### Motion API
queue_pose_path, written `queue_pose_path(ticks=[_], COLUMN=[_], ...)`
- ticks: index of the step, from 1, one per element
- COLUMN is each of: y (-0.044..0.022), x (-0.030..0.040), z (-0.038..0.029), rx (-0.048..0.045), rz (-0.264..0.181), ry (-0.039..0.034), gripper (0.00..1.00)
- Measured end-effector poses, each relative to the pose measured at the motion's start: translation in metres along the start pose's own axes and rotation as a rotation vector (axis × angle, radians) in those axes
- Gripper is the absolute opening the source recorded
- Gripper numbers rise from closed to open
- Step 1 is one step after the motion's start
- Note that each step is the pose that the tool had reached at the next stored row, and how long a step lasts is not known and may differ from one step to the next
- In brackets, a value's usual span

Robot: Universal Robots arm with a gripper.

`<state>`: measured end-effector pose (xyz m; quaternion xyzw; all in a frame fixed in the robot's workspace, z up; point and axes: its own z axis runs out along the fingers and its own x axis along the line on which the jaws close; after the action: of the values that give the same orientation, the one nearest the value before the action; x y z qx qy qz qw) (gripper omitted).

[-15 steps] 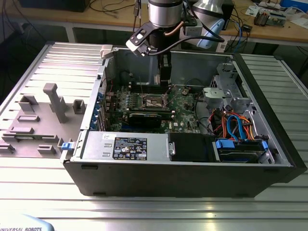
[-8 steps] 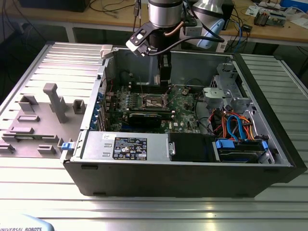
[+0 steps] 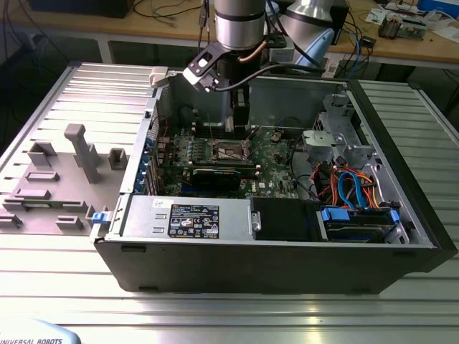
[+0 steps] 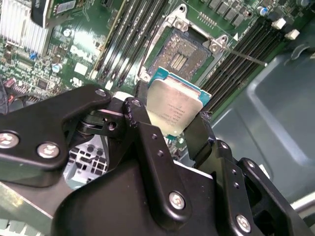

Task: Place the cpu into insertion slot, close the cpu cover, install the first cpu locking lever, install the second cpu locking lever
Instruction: 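Place the cpu into insertion slot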

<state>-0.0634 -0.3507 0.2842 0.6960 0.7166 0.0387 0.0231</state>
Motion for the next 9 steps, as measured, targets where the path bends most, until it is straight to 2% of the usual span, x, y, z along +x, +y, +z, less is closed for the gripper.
queue_pose_path(ticks=[6, 9], y=[-0.0029, -0.0032], x=[-0.0002, -0.0003], z=[0.0132, 0.0167], rx=[0.0001, 0.0], rz=[0.001, 0.003], ry=[-0.0002, -0.0003], gripper=[0.54, 0.54])
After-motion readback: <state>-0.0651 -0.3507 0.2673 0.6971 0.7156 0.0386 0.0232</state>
